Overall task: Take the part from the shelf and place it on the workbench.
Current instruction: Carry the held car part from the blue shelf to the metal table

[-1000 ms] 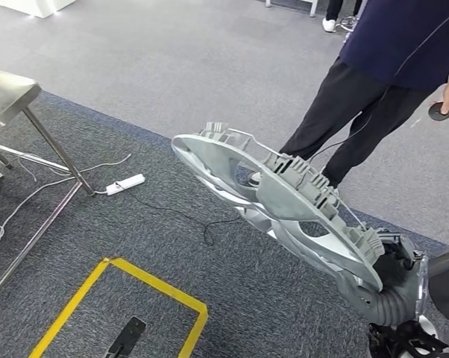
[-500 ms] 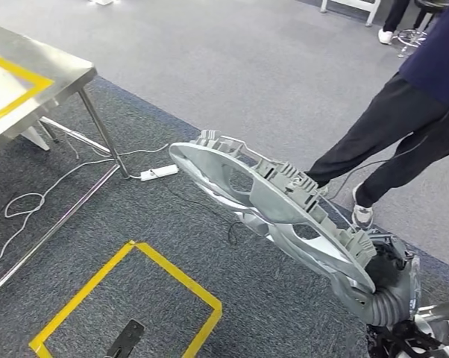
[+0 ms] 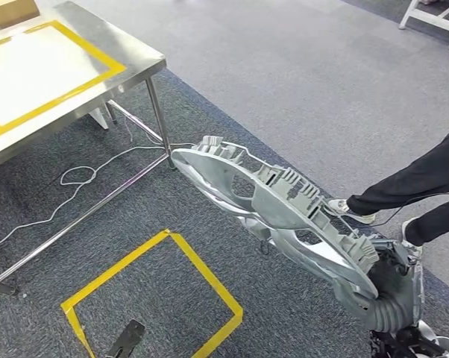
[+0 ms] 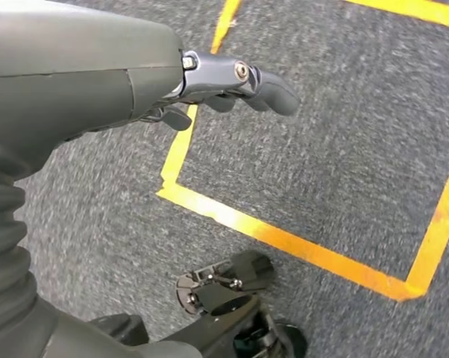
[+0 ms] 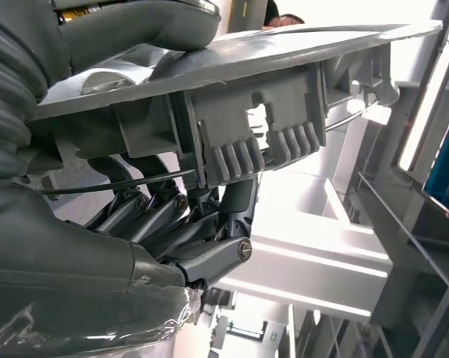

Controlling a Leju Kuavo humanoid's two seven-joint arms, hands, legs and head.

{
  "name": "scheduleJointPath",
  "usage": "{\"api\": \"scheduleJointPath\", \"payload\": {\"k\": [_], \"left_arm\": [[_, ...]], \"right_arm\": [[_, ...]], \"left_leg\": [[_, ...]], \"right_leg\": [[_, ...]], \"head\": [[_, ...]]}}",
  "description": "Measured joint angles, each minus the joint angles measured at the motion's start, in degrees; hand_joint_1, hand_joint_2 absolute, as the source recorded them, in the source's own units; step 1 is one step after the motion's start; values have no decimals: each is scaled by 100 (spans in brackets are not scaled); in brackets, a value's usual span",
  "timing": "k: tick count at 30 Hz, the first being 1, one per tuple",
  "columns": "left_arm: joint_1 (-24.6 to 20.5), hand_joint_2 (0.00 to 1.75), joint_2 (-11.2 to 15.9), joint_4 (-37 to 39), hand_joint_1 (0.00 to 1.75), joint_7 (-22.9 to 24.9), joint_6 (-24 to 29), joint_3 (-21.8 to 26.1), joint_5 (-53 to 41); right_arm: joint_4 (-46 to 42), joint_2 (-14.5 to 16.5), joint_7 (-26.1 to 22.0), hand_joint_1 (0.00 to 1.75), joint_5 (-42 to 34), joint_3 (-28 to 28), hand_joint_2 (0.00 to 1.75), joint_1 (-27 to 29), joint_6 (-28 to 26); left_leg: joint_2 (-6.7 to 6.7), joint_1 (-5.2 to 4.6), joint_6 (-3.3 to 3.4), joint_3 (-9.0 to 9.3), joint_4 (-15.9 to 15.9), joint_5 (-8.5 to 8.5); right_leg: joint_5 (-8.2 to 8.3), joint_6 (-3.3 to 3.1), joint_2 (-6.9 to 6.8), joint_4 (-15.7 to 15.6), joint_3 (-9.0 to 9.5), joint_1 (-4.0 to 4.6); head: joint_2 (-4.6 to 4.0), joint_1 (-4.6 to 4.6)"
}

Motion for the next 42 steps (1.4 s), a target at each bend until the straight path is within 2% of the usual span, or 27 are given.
{"api": "scheduleJointPath", "payload": {"k": [2, 4, 6, 8, 9, 10, 12, 14, 15, 17, 19, 21, 22, 23, 24, 25, 26, 28, 30, 32, 34, 36, 38, 39, 40, 41, 42], "left_arm": [[17, 175, 14, 0, 0, 17, -46, 1, 2], [11, 175, 27, 0, 0, 38, -66, 2, 14], [-6, 175, 32, 0, 0, 77, -75, 10, 47], [18, 175, 35, 0, 0, 130, -82, 18, 68], [44, 175, 36, 0, 0, 151, -81, 20, 68], [70, 175, 37, 0, 0, 165, -80, 22, 59], [93, 175, 48, 0, 0, 192, -82, 24, 9], [73, 175, 59, 0, 0, 209, -91, 23, -32], [63, 175, 61, 0, 0, 209, -95, 22, -26], [54, 175, 64, 0, 0, 210, -81, 28, 36], [21, 175, 73, 0, 0, 209, -35, 44, 89], [-40, 175, 71, 0, 0, 196, 21, 55, 96], [-64, 175, 66, 0, 0, 178, 39, 57, 85], [-76, 175, 62, 0, 0, 155, 40, 57, 60], [-81, 175, 60, 0, 0, 134, 27, 57, 33], [-83, 175, 54, 0, 0, 121, 3, 57, 10], [-87, 175, 46, 0, 0, 127, -28, 57, -3], [-102, 175, 32, 0, 0, 186, -76, 57, 13], [-109, 175, 32, 0, 0, 280, -78, 65, 81], [-84, 175, 51, 0, 0, 372, -42, 106, 138], [-50, 175, 72, 0, 0, 443, 16, 143, 113], [-38, 175, 80, 0, 0, 474, 69, 145, 41], [-31, 175, 83, 0, 0, 477, 106, 143, 16], [-23, 175, 83, 0, 0, 477, 121, 145, 35], [-17, 175, 82, 0, 0, 480, 131, 150, 54], [-14, 175, 83, 0, 0, 489, 138, 154, 59], [-15, 175, 84, 0, 0, 497, 143, 157, 47]], "right_arm": [[-1, -9, -3, 175, 6, 1, 175, -18, 5], [0, -16, -15, 175, 7, 1, 175, -34, 12], [0, -16, -33, 175, 4, 1, 175, -36, 13], [0, -16, -44, 175, 1, -1, 175, -16, 12], [0, -16, -47, 175, 1, -2, 175, -3, 12], [0, -16, -53, 175, 3, -4, 175, 10, 13], [0, -16, -81, 175, 30, -7, 175, 23, 14], [-1, -17, -118, 175, 89, -10, 175, 25, 17], [-1, -19, -128, 175, 118, -12, 175, 19, 19], [1, -24, -129, 175, 151, -14, 175, -13, 21], [3, -31, -124, 175, 148, -22, 175, -46, 22], [10, -36, -121, 175, 136, -40, 175, -65, 22], [15, -36, -121, 175, 129, -50, 175, -69, 22], [20, -36, -121, 175, 123, -54, 175, -73, 21], [28, -36, -120, 175, 115, -57, 175, -79, 21], [37, -36, -120, 175, 107, -58, 175, -91, 22], [50, -36, -117, 175, 101, -58, 175, -112, 22], [84, -36, -109, 175, 102, -58, 175, -178, 12], [115, -36, -103, 175, 119, -57, 175, -235, -23], [127, -38, -101, 175, 137, -60, 175, -267, -66], [113, -41, -100, 175, 150, -66, 175, -260, -95], [88, -44, -91, 175, 137, -79, 175, -224, -106], [86, -48, -67, 175, 90, -99, 175, -209, -101], [95, -49, -55, 175, 70, -108, 175, -209, -95], [103, -49, -48, 175, 61, -111, 175, -209, -89], [110, -49, -45, 175, 63, -112, 175, -209, -85], [111, -49, -44, 175, 72, -113, 175, -209, -84]], "left_leg": [[-49, 21, -73, -33, -3, 10], [232, -2, -136, -179, 272, -177], [585, -11, -184, -530, 959, -530], [687, 4, -206, -820, 1510, -681], [709, 8, -208, -828, 1517, -604], [735, 9, -202, -735, 1334, -446], [975, -22, -167, -334, 588, -86], [1192, -61, -96, -74, 78, 44], [1198, -77, -64, -53, 10, 26], [1046, -64, 5, -65, -11, 29], [900, -32, 71, -57, -28, 45], [750, -15, 119, -57, -31, 53], [667, -16, 132, -58, -31, 55], [581, -18, 135, -56, -30, 55], [497, -20, 135, -51, -30, 55], [410, -19, 132, -42, -29, 56], [325, -17, 126, -32, -27, 57], [174, -19, 87, -33, -12, 61], [56, -9, 17, -79, -4, 89], [-25, 16, -56, -126, -13, 121], [229, -1, -123, -219, 148, 6], [598, -17, -177, -508, 730, -319], [695, -3, -201, -851, 1411, -584], [703, 1, -203, -923, 1554, -586], [717, 0, -197, -882, 1482, -486], [758, -5, -181, -734, 1215, -313], [882, -18, -156, -520, 841, -132]], "right_leg": [[17, -49, -119, -16, 17, 6], [33, -114, -274, -59, 46, -10], [24, -156, -446, -71, 58, -4], [8, -168, -617, -70, 66, 2], [-3, -167, -695, -69, 76, 2], [-15, -160, -767, -69, 92, 2], [-56, -119, -900, -61, 136, 23], [-103, -60, -1025, -50, 161, 66], [-120, -35, -1093, -53, 175, 85], [-156, 17, -1168, -62, 213, 81], [-333, 72, -923, 184, 122, 55], [-687, 97, -583, 900, -222, 38], [-840, 101, -509, 1301, -432, 37], [-896, 99, -480, 1566, -587, 37], [-840, 93, -468, 1627, -651, 37], [-665, 82, -454, 1438, -594, 34], [-427, 71, -406, 1073, -446, 28], [-95, 58, -142, 307, -101, -9], [-44, 44, 30, 9, 42, -23], [-29, -1, -67, -12, 51, -10], [-12, -66, -209, -36, 70, -15], [-15, -116, -378, -51, 86, -10], [-29, -140, -551, -50, 89, 0], [-37, -144, -635, -50, 92, 2], [-46, -142, -713, -50, 101, 4], [-58, -135, -791, -50, 117, 7], [-74, -121, -861, -50, 138, 15]], "head": [[0, 2], [0, -31], [0, -63], [0, -63], [0, -63], [0, -64], [0, -66], [0, -62], [0, -55], [0, -35], [0, -8], [0, 34], [0, 46], [0, 49], [0, 51], [0, 50], [0, 50], [0, 47], [0, 43], [0, 43], [0, 10], [0, -28], [0, -33], [0, -35], [0, -35], [0, -34], [0, -35]]}}
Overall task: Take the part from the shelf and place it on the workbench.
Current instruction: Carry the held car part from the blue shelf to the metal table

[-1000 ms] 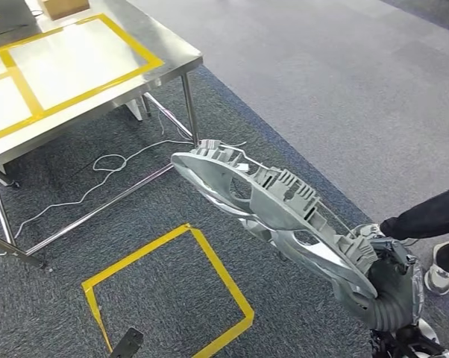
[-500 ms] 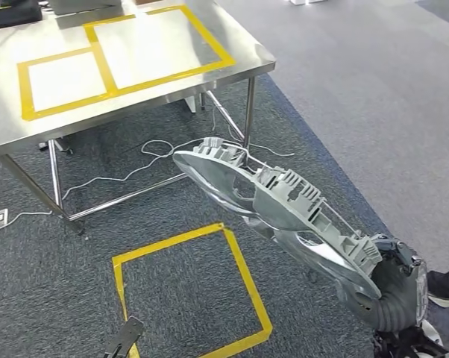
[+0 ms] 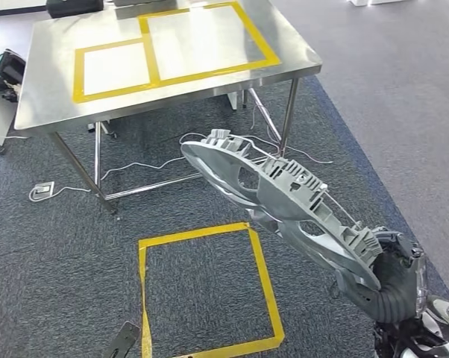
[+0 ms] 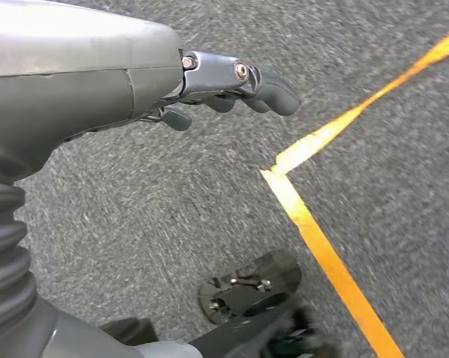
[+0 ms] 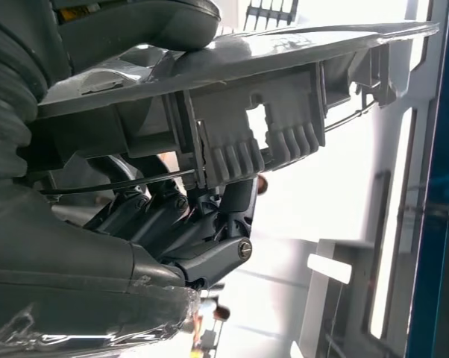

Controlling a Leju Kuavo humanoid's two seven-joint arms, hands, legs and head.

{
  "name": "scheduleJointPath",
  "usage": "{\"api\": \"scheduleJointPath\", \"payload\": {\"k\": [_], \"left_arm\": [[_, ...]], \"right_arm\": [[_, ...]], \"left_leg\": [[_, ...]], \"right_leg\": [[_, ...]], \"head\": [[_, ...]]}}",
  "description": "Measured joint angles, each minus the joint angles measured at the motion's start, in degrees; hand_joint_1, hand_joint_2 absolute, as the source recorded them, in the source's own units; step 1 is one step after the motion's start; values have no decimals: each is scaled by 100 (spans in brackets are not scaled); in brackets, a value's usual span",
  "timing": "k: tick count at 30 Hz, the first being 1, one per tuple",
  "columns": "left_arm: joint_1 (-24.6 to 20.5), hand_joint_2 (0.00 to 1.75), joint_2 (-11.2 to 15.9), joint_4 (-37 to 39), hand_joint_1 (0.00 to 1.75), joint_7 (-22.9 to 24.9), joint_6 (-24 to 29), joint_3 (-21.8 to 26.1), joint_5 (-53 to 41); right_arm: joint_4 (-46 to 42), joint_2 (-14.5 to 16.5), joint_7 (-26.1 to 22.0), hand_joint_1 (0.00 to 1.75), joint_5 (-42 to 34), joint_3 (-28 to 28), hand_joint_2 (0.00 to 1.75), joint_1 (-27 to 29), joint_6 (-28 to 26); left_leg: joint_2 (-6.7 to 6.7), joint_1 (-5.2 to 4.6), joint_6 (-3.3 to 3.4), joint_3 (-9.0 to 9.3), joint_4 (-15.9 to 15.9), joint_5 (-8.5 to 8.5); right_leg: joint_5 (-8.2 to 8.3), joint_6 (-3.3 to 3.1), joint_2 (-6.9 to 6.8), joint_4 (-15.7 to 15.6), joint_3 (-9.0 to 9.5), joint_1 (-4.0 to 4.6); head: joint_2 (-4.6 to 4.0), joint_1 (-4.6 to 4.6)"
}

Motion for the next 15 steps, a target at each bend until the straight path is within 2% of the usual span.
{"api": "scheduleJointPath", "payload": {"k": [2, 3, 5, 6, 7, 8, 9, 10, 11, 12, 13, 14, 15], "left_arm": [[-15, 175, -4, 0, 0, 19, 2, -2, -52], [-21, 175, -9, 0, 0, 22, 1, -4, -68], [-13, 175, -20, 0, 0, 26, -2, -6, -82], [-1, 175, -23, 0, 0, 26, -1, -6, -81], [5, 175, -25, 0, 0, 27, 3, -6, -82], [3, 175, -30, 0, 0, 28, 7, -7, -83], [-1, 175, -37, 0, 0, 27, 14, -7, -87], [-3, 175, -44, 0, 0, 21, 21, -8, -91], [2, 175, -51, 0, 0, 3, 27, -8, -97], [13, 175, -55, 0, 0, -21, 32, -8, -102], [23, 175, -57, 0, 0, -49, 35, -8, -106], [29, 175, -60, 0, 0, -74, 32, -9, -114], [31, 175, -64, 0, 0, -88, 25, -9, -121]], "right_arm": [[2, 0, 1, 175, 11, -3, 175, 5, -1], [7, 0, 1, 175, 10, -5, 175, 3, 0], [17, 0, 2, 175, 4, -12, 175, -16, 2], [21, 0, 2, 175, 4, -13, 175, -31, 7], [23, 0, -1, 175, 3, -15, 175, -43, 10], [23, 0, -7, 175, 7, -18, 175, -49, 10], [24, 0, -19, 175, 14, -23, 175, -49, 5], [24, 0, -32, 175, 22, -30, 175, -43, -7], [24, 0, -46, 175, 30, -38, 175, -33, -20], [24, 0, -59, 175, 30, -46, 175, -20, -32], [22, 0, -71, 175, 23, -55, 175, -8, -39], [19, 0, -84, 175, 15, -64, 175, 0, -43], [14, 0, -95, 175, 9, -73, 175, 4, -44]], "left_leg": [[267, -48, 65, 349, -641, 183], [338, -67, 98, 417, -781, 190], [227, -69, 163, 420, -823, 178], [151, -58, 192, 426, -833, 181], [78, -42, 224, 435, -844, 189], [5, -23, 257, 444, -854, 202], [-61, -16, 279, 442, -856, 207], [-123, -13, 298, 440, -856, 211], [-185, -13, 309, 439, -855, 213], [-242, -12, 312, 442, -855, 211], [-287, -10, 313, 447, -854, 209], [-331, -6, 309, 456, -853, 207], [-365, -2, 299, 465, -851, 204]], "right_leg": [[-46, 49, -129, 15, 33, 44], [-64, 74, -192, 14, 48, 66], [-93, 125, -320, -6, 85, 81], [-131, 158, -295, 12, 95, 74], [-212, 187, -182, 106, 67, 64], [-347, 213, -13, 326, -26, 55], [-517, 228, 182, 673, -189, 48], [-686, 234, 312, 1087, -399, 46], [-794, 239, 372, 1452, -604, 46], [-800, 243, 394, 1653, -743, 44], [-694, 244, 400, 1632, -785, 40], [-494, 244, 401, 1385, -715, 32], [-262, 246, 408, 1009, -572, 20]], "head": [[0, 1], [0, 5], [0, 20], [0, 28], [0, 41], [0, 56], [0, 76], [0, 88], [0, 95], [0, 98], [0, 100], [0, 100], [0, 101]]}}
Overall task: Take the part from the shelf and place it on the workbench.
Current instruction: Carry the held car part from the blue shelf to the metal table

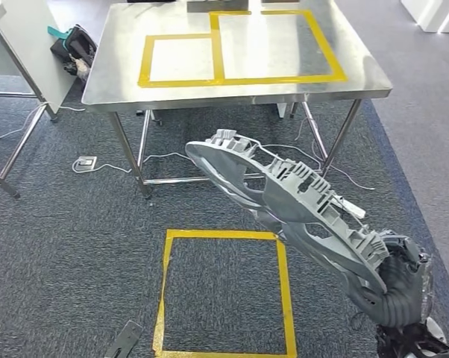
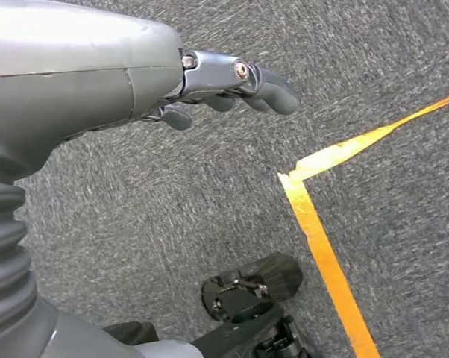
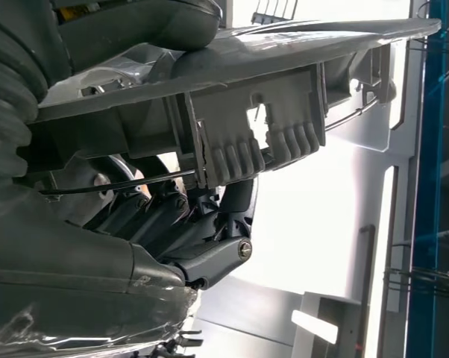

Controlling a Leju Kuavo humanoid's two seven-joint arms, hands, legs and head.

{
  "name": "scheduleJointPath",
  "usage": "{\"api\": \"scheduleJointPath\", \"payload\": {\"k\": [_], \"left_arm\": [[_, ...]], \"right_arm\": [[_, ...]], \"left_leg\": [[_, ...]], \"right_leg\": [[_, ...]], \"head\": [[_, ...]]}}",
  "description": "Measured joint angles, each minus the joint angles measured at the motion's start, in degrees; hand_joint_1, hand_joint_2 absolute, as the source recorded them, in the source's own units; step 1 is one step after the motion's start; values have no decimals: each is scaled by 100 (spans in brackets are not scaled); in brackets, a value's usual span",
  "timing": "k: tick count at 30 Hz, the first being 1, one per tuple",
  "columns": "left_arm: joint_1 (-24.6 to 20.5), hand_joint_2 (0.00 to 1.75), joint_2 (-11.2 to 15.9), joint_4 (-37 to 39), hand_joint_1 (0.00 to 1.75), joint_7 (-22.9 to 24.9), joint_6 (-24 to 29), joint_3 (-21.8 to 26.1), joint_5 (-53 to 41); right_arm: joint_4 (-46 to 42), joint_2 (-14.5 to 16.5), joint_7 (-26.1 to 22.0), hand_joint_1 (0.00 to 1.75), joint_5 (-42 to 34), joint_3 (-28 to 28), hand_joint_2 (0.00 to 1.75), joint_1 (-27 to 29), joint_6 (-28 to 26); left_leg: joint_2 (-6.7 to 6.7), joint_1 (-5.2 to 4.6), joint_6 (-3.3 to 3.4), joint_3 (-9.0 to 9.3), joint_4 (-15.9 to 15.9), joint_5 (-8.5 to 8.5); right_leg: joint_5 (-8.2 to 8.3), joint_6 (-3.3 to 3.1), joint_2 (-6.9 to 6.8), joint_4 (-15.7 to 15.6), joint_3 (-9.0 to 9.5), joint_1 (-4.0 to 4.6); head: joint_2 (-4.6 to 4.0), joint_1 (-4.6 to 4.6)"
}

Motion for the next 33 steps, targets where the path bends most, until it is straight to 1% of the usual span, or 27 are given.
{"api": "scheduleJointPath", "payload": {"k": [1, 2, 3, 4, 5, 7, 9, 11, 13, 16, 17, 19, 21, 22, 23, 25, 26, 27, 28, 29, 30, 31, 32, 33], "left_arm": [[-2, 175, -4, 0, 0, -8, -14, -1, -1], [-6, 175, -7, 0, 0, -14, -37, -1, 8], [-8, 175, -9, 0, 0, -20, -63, -1, 26], [-10, 175, -8, 0, 0, -30, -90, 0, 49], [-10, 175, -9, 0, 0, -43, -112, 1, 65], [-16, 175, -10, 0, 0, -69, -132, 1, 76], [-29, 175, -14, 0, 0, -82, -128, 1, 68], [-37, 175, -15, 0, 0, -84, -116, 1, 50], [-42, 175, -15, 0, 0, -84, -109, -1, 35], [-51, 175, -14, 0, 0, -84, -103, -1, 26], [-56, 175, -14, 0, 0, -84, -99, -1, 24], [-69, 175, -15, 0, 0, -71, -92, -1, 22], [-78, 175, -22, 0, 0, -40, -92, -1, 24], [-78, 175, -27, 0, 0, -22, -93, -1, 26], [-77, 175, -32, 0, 0, -7, -97, -1, 28], [-68, 175, -37, 0, 0, 11, -104, 1, 32], [-61, 175, -39, 0, 0, 13, -107, 1, 33], [-50, 175, -39, 0, 0, 13, -108, 1, 33], [-38, 175, -40, 0, 0, 14, -108, 1, 34], [-28, 175, -42, 0, 0, 14, -107, 2, 36], [-21, 175, -42, 0, 0, 15, -107, 2, 40], [-19, 175, -38, 0, 0, 15, -102, 4, 52], [-21, 175, -35, -1, 0, 15, -96, 5, 65], [-23, 175, -32, -1, 0, 16, -89, 7, 78]], "right_arm": [[-6, 0, -9, 175, -3, -8, 175, -1, 0], [-12, 0, -16, 175, -5, -13, 175, 0, 0], [-19, 0, -21, 175, -8, -16, 175, 3, -2], [-24, 0, -25, 175, -10, -19, 175, 5, -6], [-28, -1, -26, 175, -10, -22, 175, 8, -9], [-30, -2, -26, 175, -9, -33, 175, 9, -15], [-30, -2, -25, 175, -9, -42, 175, 5, -15], [-30, -2, -25, 175, -8, -49, 175, -1, -14], [-30, -2, -25, 175, -7, -55, 175, -7, -13], [-30, -2, -22, 175, -2, -55, 175, -16, -5], [-31, -2, -21, 175, 0, -55, 175, -21, -3], [-31, -2, -19, 175, 2, -55, 175, -32, 2], [-31, -2, -13, 175, 6, -55, 175, -50, 5], [-31, -2, -10, 175, 7, -55, 175, -63, 7], [-30, -2, -8, 175, 8, -52, 175, -74, 8], [-28, -2, -2, 175, 9, -50, 175, -79, 6], [-28, -2, 4, 175, 13, -49, 175, -73, 4], [-27, -2, 13, 175, 17, -50, 175, -67, 1], [-26, -2, 20, 175, 22, -50, 175, -63, -1], [-25, -2, 25, 175, 25, -50, 175, -60, -2], [-24, -2, 27, 175, 27, -50, 175, -61, -2], [-19, -2, 29, 175, 27, -49, 175, -66, -2], [-13, -2, 30, 175, 27, -48, 175, -70, -3], [-11, -2, 31, 175, 27, -48, 175, -68, -6]], "left_leg": [[-26, -9, -22, 1, 14, -8], [-44, -18, -51, -5, 26, -12], [-55, -30, -72, -19, 40, -16], [-60, -41, -56, -35, 52, -13], [-60, -39, -24, -44, 49, -2], [-57, -36, 44, -44, 34, 18], [-56, -26, 22, -38, 7, 38], [-56, -16, -30, -36, -19, 56], [-56, -15, -52, -42, -24, 44], [-56, -31, -23, -50, -16, 9], [-55, -42, -14, -50, -19, 5], [-55, -54, 13, -48, -73, -14], [-59, -34, 40, 24, -142, -60], [-61, -23, 51, 76, -155, -90], [-60, -15, 62, 129, -159, -110], [-54, -15, 70, 193, -157, -161], [-52, -13, 65, 225, -154, -193], [-52, -7, 53, 266, -151, -229], [-54, 5, 35, 317, -148, -270], [-57, 21, 9, 380, -142, -316], [-61, 34, -29, 442, -132, -370], [-66, 44, -74, 494, -110, -425], [-69, 44, -119, 523, -93, -476], [-71, 42, -156, 538, -82, -521]], "right_leg": [[182, 2, 26, -404, 163, -13], [301, -12, 56, -713, 300, -23], [351, -26, 87, -893, 378, -31], [356, -38, 112, -967, 406, -33], [365, -54, 121, -969, 406, -29], [380, -63, 129, -972, 393, -17], [387, -89, 131, -971, 385, -4], [392, -112, 131, -968, 374, 6], [395, -118, 129, -969, 366, 2], [389, -101, 128, -975, 365, -19], [391, -88, 128, -987, 369, -29], [447, -44, 124, -969, 389, -39], [453, 4, 107, -867, 356, -37], [373, 19, 94, -731, 285, -37], [238, 28, 82, -486, 151, -36], [-80, 56, 67, 211, -229, -38], [-173, 76, 63, 494, -406, -43], [-169, 99, 58, 610, -506, -53], [-57, 123, 53, 523, -502, -69], [143, 154, 49, 239, -394, -93], [374, 201, 50, -146, -232, -126], [489, 234, 64, -500, -77, -144], [520, 210, 79, -747, 56, -152], [490, 151, 98, -861, 129, -149]], "head": [[0, 2], [0, -1], [0, -4], [0, -9], [0, -15], [0, -17], [0, -18], [0, -18], [0, -17], [0, -18], [0, -18], [0, -16], [0, -7], [0, 9], [0, 16], [0, 32], [0, 32], [0, 36], [0, 39], [0, 40], [0, 42], [0, 51], [1, 61], [1, 66]]}}
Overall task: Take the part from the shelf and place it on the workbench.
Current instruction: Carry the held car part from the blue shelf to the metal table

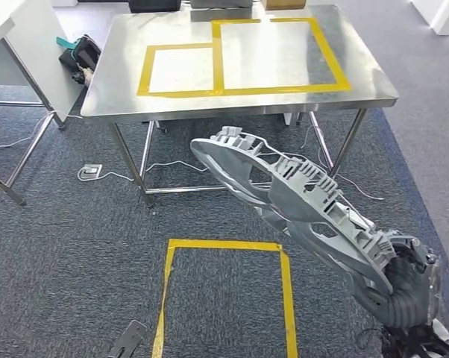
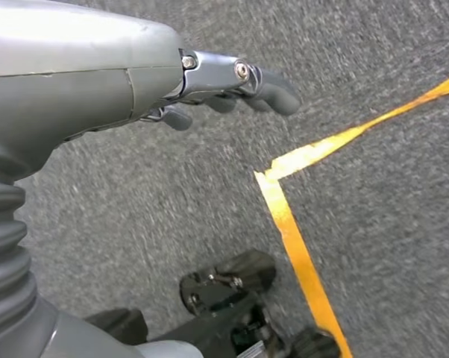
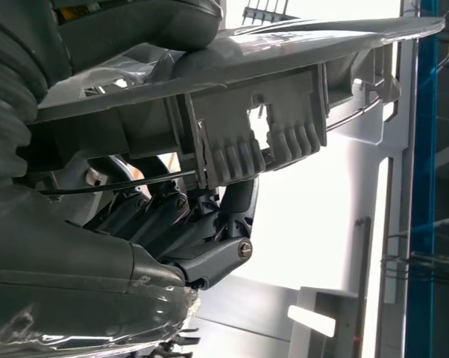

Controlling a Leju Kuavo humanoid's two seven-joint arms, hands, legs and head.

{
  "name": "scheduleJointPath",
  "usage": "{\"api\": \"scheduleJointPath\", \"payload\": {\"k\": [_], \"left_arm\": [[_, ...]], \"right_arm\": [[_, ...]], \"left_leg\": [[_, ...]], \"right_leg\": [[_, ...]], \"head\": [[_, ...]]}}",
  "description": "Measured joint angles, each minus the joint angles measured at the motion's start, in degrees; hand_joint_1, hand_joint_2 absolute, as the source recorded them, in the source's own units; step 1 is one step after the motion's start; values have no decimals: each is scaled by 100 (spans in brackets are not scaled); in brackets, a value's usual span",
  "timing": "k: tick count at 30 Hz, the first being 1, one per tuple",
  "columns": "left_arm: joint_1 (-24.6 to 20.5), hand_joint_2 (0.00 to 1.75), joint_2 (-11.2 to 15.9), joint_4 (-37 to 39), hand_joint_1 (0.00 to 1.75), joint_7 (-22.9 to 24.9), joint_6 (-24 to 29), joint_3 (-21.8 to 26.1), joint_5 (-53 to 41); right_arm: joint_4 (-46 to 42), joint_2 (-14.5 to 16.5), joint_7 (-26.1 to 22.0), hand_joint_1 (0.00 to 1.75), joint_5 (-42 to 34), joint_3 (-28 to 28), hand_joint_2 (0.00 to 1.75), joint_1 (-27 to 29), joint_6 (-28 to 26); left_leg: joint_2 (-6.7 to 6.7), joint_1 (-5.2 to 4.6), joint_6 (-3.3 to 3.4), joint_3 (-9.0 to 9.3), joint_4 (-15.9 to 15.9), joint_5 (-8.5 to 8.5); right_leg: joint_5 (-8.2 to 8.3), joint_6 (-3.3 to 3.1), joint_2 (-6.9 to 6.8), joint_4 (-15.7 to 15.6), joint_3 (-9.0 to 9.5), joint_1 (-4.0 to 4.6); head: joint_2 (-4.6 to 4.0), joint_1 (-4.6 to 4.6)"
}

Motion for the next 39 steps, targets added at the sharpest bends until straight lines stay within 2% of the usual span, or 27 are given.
{"api": "scheduleJointPath", "payload": {"k": [2, 3, 4, 6, 7, 8, 10, 11, 12, 14, 15, 16, 18, 19, 20, 21, 22, 23, 25, 26, 27, 30, 31, 33, 35, 37, 39], "left_arm": [[-12, 175, 0, -1, 0, 2, 13, 1, 15], [-20, 175, -2, -2, 0, 3, 15, 1, 16], [-35, 175, -4, -2, 0, 2, 17, 1, 16], [-52, 175, -12, -2, 0, 2, 18, 1, 16], [-48, 175, -15, -2, 0, 3, 19, 1, 16], [-36, 175, -17, -1, 0, 5, 20, 1, 15], [-15, 175, -15, -1, 0, 7, 27, 1, 15], [-10, 175, -13, -1, 0, 7, 32, 1, 14], [-3, 175, -10, -1, 0, 7, 39, 1, 14], [22, 175, 4, -1, 0, 10, 52, 1, 14], [33, 175, 5, -1, 0, 15, 56, 2, 11], [36, 175, 5, -1, 0, 20, 61, 3, 8], [11, 175, -15, -1, 0, 27, 69, 4, -16], [-5, 175, -21, -1, 0, 25, 80, 2, -45], [-16, 175, -28, -1, 0, 24, 90, -3, -75], [-19, 175, -30, -1, 0, 23, 101, -7, -104], [-13, 175, -29, -1, 0, 23, 111, -10, -119], [-3, 175, -27, -1, 0, 25, 115, -12, -123], [15, 175, -22, -1, 0, 29, 118, -11, -118], [19, 175, -18, -1, 0, 30, 115, -10, -112], [20, 175, -16, -1, 0, 30, 112, -9, -105], [21, 175, -18, 3, 0, 29, 102, -8, -97], [11, 175, -22, 4, 0, 28, 107, -8, -99], [-27, 175, -30, 3, 0, 21, 120, -10, -105], [-67, 175, -38, 2, 0, 3, 126, -11, -105], [-77, 175, -43, 1, 0, -15, 121, -12, -104], [-50, 175, -40, 1, 0, -21, 115, -11, -102]], "right_arm": [[-3, -3, 5, 175, 9, -4, 175, 8, -9], [-10, -6, 5, 175, 15, -9, 175, 16, -14], [-13, -9, 6, 175, 21, -13, 175, 17, -15], [-20, -11, 2, 175, 24, -16, 175, 21, -17], [-20, -11, 2, 175, 26, -16, 175, 21, -16], [-19, -11, 3, 175, 27, -16, 175, 21, -16], [-17, -11, 6, 175, 30, -16, 175, 23, -14], [-16, -11, 7, 175, 31, -16, 175, 23, -12], [-14, -11, 7, 175, 32, -16, 175, 22, -9], [-3, -11, 9, 175, 31, -15, 175, 8, -9], [0, -11, 12, 175, 32, -14, 175, -3, -10], [-1, -11, 17, 175, 34, -14, 175, -12, -11], [-12, -13, 23, 175, 36, -14, 175, -34, -13], [-13, -14, 24, 175, 34, -12, 175, -51, -10], [-8, -14, 24, 175, 27, -9, 175, -74, -5], [0, -15, 26, 175, 19, -3, 175, -90, 3], [9, -15, 27, 175, 13, 2, 175, -100, 10], [20, -15, 32, 175, 8, 4, 175, -100, 13], [37, -15, 39, 175, 6, 6, 175, -93, 16], [43, -15, 42, 175, 4, 6, 175, -91, 16], [45, -15, 41, 175, 1, 7, 175, -86, 16], [45, -15, 39, 175, -8, 11, 175, -53, 16], [37, -15, 42, 175, -7, 12, 175, -44, 14], [14, -16, 45, 175, -2, 13, 175, -55, 9], [-10, -17, 43, 175, 15, 14, 175, -76, -13], [-21, -17, 39, 175, 54, 15, 175, -72, -66], [-20, -17, 37, 175, 92, 13, 175, -39, -118]], "left_leg": [[3, 0, -45, -3, 61, -15], [32, 6, -68, -70, 206, 62], [84, 6, -96, -237, 492, 201], [207, 6, -145, -801, 1263, 390], [245, 6, -157, -1100, 1576, 312], [258, 6, -159, -1343, 1743, 94], [263, -5, -133, -1634, 1690, -405], [264, -22, -102, -1687, 1491, -466], [269, -51, -51, -1690, 1186, -254], [286, -137, 64, -1619, 393, 721], [290, -170, 100, -1560, 95, 1115], [273, -177, 109, -1488, -106, 1298], [227, -157, 86, -1288, -187, 1183], [204, -146, 90, -1172, -191, 1106], [198, -153, 109, -1052, -175, 1030], [191, -163, 143, -922, -162, 954], [188, -181, 180, -791, -149, 842], [187, -201, 211, -643, -143, 740], [177, -234, 259, -297, -143, 513], [165, -247, 274, -110, -145, 393], [153, -260, 288, 68, -148, 257], [100, -293, 300, 467, -146, -108], [85, -300, 287, 560, -118, -172], [85, -309, 240, 616, 70, -187], [136, -308, 182, 457, 471, -234], [196, -255, 93, 123, 982, -573], [215, -153, -17, -246, 1400, -894]], "right_leg": [[-110, -184, 14, -7, 81, 24], [-126, -240, 12, -15, 122, 27], [-170, -284, -1, -35, 188, 28], [-277, -348, -26, -113, 384, 31], [-342, -365, -37, -163, 507, 33], [-416, -372, -39, -215, 644, 33], [-590, -373, -34, -326, 974, 32], [-688, -368, -32, -387, 1147, 30], [-788, -361, -35, -458, 1319, 29], [-985, -331, -29, -610, 1635, 43], [-1089, -317, -26, -724, 1794, 59], [-1115, -296, -13, -764, 1951, 86], [-956, -258, -3, -555, 2068, 126], [-806, -232, -10, -228, 1984, 136], [-737, -217, -25, 155, 1778, 136], [-800, -209, -43, 537, 1500, 140], [-985, -214, -56, 859, 1203, 154], [-1270, -227, -59, 1062, 914, 174], [-1827, -269, -56, 1094, 466, 230], [-1899, -299, -54, 950, 305, 257], [-1710, -340, -50, 721, 164, 281], [-285, -454, -40, 26, -44, 339], [-2, -476, -33, -77, -11, 351], [83, -525, -29, -145, 142, 350], [107, -585, -51, -194, 268, 316], [80, -606, -64, -221, 317, 280], [40, -574, -54, -225, 304, 243]], "head": [[0, -1], [-1, -5], [-1, -10], [-1, -17], [-1, -23], [-1, -22], [-1, -25], [-1, -27], [-1, -32], [-1, -61], [-1, -84], [0, -106], [1, -116], [-1, -101], [-1, -80], [0, -69], [-2, -55], [1, -52], [1, -47], [1, -44], [0, -35], [-1, -29], [-1, -35], [-1, -38], [-1, -63], [-1, -99], [-1, -108]]}}
